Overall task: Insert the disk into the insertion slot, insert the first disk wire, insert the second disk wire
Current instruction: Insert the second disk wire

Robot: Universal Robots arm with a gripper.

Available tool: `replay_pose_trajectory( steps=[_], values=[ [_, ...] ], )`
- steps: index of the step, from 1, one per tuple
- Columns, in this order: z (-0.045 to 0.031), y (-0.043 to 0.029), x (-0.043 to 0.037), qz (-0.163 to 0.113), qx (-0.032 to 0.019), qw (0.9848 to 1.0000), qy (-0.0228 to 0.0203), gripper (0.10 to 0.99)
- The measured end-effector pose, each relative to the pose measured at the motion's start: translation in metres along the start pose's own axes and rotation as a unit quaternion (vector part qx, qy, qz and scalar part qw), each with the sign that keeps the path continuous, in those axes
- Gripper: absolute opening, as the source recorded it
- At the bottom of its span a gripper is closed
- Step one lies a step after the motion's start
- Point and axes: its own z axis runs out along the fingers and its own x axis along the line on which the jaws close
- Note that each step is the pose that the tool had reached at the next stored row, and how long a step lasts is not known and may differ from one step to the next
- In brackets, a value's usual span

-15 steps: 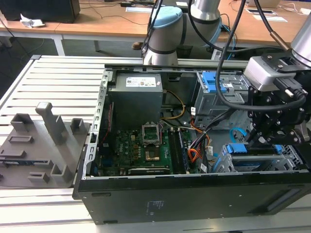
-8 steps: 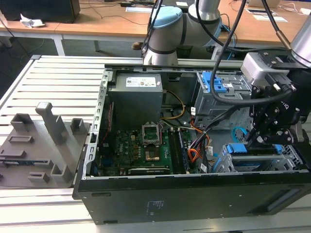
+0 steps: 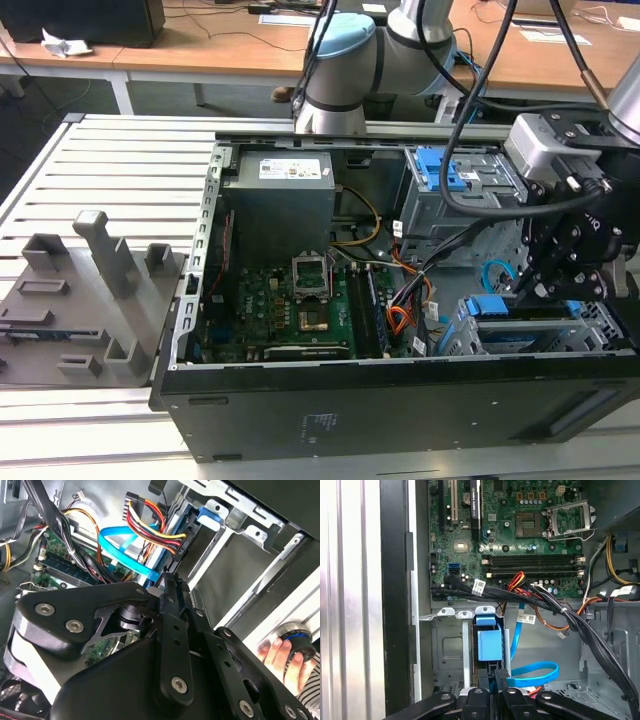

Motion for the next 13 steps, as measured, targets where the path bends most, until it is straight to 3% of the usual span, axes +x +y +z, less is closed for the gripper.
replay_pose_trajectory(
  steps=[4,13],
  values=[
    [0.0017,-0.0028,-0.006,0.002,0.0,1.0,-0.0002,0.161],
    [0.0066,-0.0094,-0.0085,0.005,-0.0001,1.0,-0.0003,0.161]
  ],
)
